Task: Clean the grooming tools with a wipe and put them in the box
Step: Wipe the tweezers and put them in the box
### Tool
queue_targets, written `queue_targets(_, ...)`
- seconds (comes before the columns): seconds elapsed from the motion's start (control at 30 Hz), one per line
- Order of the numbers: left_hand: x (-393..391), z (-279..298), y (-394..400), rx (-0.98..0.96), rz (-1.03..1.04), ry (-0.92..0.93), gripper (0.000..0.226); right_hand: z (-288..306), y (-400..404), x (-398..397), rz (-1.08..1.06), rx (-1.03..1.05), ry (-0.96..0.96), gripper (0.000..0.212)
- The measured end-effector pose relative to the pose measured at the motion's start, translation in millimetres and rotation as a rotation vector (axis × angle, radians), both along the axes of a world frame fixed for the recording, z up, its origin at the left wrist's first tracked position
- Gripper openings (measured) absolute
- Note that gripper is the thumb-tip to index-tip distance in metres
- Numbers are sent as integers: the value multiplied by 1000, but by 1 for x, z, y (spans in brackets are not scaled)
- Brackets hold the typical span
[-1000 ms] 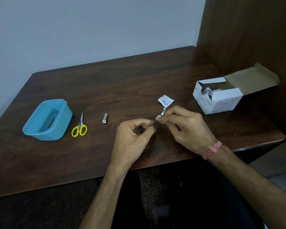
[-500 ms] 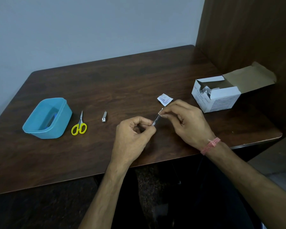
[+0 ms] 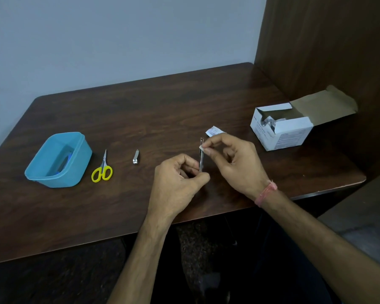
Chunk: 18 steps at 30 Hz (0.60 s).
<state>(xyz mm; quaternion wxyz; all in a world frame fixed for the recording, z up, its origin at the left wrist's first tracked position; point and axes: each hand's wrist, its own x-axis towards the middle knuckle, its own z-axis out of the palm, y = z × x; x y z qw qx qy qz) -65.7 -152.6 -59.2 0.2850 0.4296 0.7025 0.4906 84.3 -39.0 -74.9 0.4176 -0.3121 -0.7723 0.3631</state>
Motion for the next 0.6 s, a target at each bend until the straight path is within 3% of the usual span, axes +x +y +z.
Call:
queue_targets(0.17,1,-3,1,-19,-22,33,14,-7,-2,5,-26,-66,97,13)
queue_targets(0.47,3,0,1,-42,-35,4,13,-7,1,4,-35,-107,40,10)
queue_targets(0.6,3,3,1,-40,-92,-10,36,-5,1,5,-39,-114,59,10)
